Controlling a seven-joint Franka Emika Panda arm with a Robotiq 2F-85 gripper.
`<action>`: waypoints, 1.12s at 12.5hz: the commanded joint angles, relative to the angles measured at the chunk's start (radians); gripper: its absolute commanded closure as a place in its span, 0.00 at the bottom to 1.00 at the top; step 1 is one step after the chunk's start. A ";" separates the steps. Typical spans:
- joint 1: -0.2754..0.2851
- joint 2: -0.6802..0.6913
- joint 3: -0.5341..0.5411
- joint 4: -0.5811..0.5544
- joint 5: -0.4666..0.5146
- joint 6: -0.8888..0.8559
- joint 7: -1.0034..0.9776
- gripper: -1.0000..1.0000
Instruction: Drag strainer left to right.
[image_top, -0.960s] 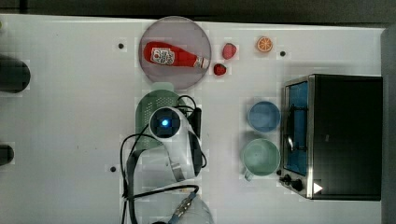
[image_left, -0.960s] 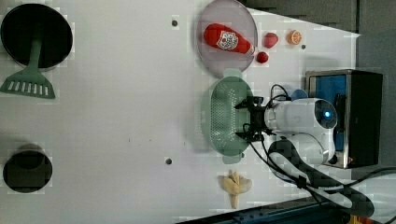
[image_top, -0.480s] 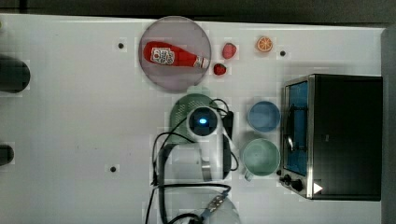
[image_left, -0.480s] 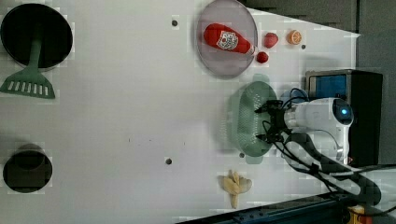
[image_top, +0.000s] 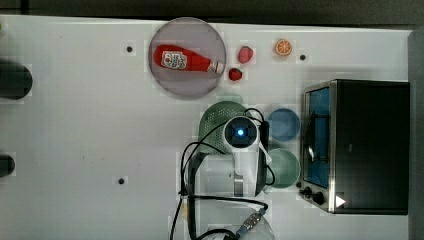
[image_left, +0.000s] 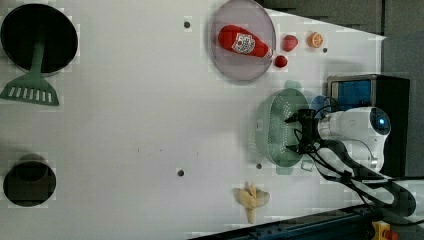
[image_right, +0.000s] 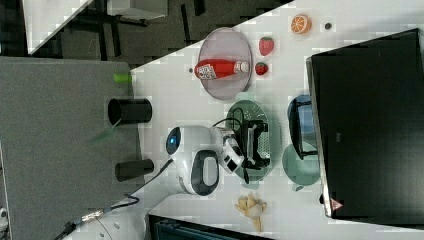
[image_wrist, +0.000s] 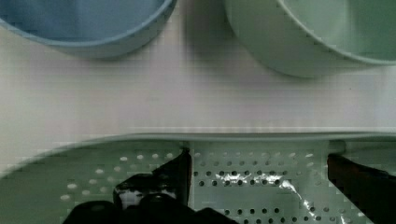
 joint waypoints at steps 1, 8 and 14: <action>0.004 -0.027 -0.026 0.025 -0.009 0.024 -0.083 0.00; 0.005 -0.285 0.058 0.066 -0.005 -0.233 -0.507 0.00; 0.007 -0.610 0.072 0.182 0.153 -0.648 -0.799 0.00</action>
